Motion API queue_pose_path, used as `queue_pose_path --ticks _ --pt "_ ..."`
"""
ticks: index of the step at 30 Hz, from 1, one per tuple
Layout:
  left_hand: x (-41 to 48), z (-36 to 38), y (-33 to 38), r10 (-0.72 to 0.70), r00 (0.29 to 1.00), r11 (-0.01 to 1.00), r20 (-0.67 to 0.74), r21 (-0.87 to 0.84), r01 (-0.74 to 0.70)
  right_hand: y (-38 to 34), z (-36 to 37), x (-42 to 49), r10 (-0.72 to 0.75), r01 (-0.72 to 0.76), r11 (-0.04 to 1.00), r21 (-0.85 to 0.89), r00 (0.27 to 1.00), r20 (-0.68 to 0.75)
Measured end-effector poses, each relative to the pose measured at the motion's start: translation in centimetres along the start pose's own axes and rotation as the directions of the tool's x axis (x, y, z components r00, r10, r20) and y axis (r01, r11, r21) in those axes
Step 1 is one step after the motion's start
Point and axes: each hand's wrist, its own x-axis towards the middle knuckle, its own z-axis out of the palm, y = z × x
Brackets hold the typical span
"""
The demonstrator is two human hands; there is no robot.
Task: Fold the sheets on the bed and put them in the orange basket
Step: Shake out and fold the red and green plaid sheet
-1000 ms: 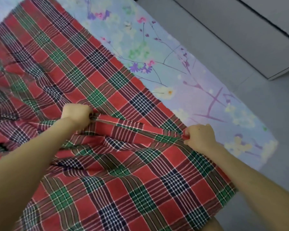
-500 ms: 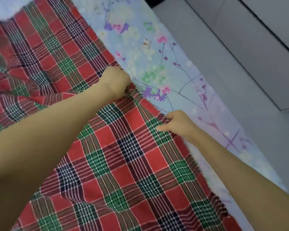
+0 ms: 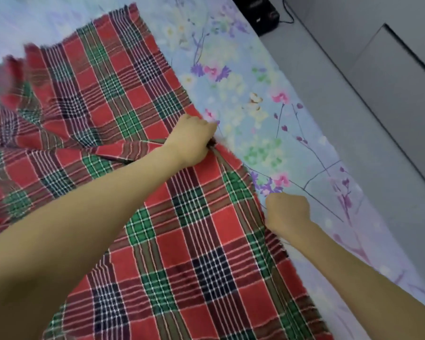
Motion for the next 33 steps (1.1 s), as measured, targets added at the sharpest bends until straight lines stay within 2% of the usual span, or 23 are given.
queue_pose_path --ticks 3,6,8,10,11,13,16,18,20,21,24,25,26,27,28,30,32,33 --pt "-0.8 1.3 -2.7 0.006 0.993 0.991 0.114 -0.131 0.009 -1.0 -2.0 1.5 0.014 -0.018 0.999 -0.044 0.995 -0.099" --pt "-2.9 1.9 -6.6 -0.198 0.976 0.918 0.088 -0.331 0.216 -3.9 -5.3 4.8 -0.073 0.075 0.997 -0.004 0.945 -0.319" --pt "-4.2 3.0 -9.3 -0.344 0.934 0.899 0.090 -0.255 0.356 -6.1 -7.3 7.4 -0.147 0.163 0.986 0.017 0.925 -0.351" --pt "-5.9 4.0 -11.8 -0.390 0.900 0.908 0.197 -0.083 0.412 -8.3 -8.2 9.8 -0.191 0.205 0.978 0.040 0.953 -0.235" --pt "-6.8 4.4 -12.6 -0.388 0.882 0.917 0.267 0.010 0.400 -9.1 -8.2 10.7 -0.187 0.195 0.980 0.031 0.966 -0.181" --pt "-8.5 4.9 -14.4 -0.398 0.853 0.917 0.338 0.173 0.359 -10.9 -7.4 12.0 -0.163 0.156 0.986 -0.054 0.971 -0.177" --pt "-10.2 4.3 -14.6 -0.357 0.899 0.924 0.255 0.234 0.301 -11.3 -5.8 12.3 -0.115 0.086 0.987 -0.135 0.968 -0.224" --pt "-12.5 4.1 -13.6 -0.266 0.964 0.947 0.026 0.192 0.256 -11.3 -5.5 12.5 -0.140 0.096 0.979 -0.182 0.958 -0.251" --pt "-15.9 4.3 -12.2 -0.184 0.969 0.979 -0.167 0.056 0.196 -11.3 -5.6 12.7 -0.141 0.091 0.977 -0.193 0.954 -0.264" --pt "-17.7 4.7 -11.3 -0.138 0.974 0.989 -0.179 0.017 0.144 -11.2 -5.6 12.8 -0.133 0.083 0.977 -0.195 0.957 -0.258" --pt "-22.6 6.4 -9.8 -0.006 1.000 1.000 -0.014 0.012 0.006 -11.3 -5.5 12.7 -0.126 0.062 0.973 -0.224 0.951 -0.283" --pt "-23.8 7.2 -10.2 -0.055 0.998 0.998 0.014 -0.014 0.056 -11.3 -5.4 12.6 -0.127 0.059 0.971 -0.232 0.950 -0.287" --pt "-25.2 7.6 -11.1 -0.184 0.983 0.981 0.009 -0.061 0.184 -11.6 -5.6 12.3 -0.134 0.059 0.965 -0.255 0.948 -0.288" --pt "-26.0 8.1 -12.0 -0.336 0.941 0.934 -0.023 -0.135 0.330 -11.6 -5.9 11.9 -0.123 0.046 0.961 -0.274 0.955 -0.271" --pt "-26.8 8.5 -13.0 -0.506 0.861 0.846 -0.042 -0.220 0.486 -11.8 -6.4 11.4 -0.116 0.036 0.953 -0.300 0.960 -0.254" --pt "-27.9 9.0 -15.2 -0.759 0.651 0.619 -0.028 -0.343 0.707 -12.6 -7.6 9.9 -0.148 0.056 0.922 -0.384 0.965 -0.216" --pt "-28.5 9.3 -17.2 -0.878 0.476 0.417 0.046 -0.411 0.811 -14.2 -8.9 8.0 -0.250 0.194 0.898 -0.395 0.964 -0.094" --pt "-28.6 9.4 -17.9 -0.904 0.417 0.338 0.093 -0.442 0.831 -15.4 -9.5 7.1 -0.322 0.305 0.910 -0.281 0.947 -0.016"
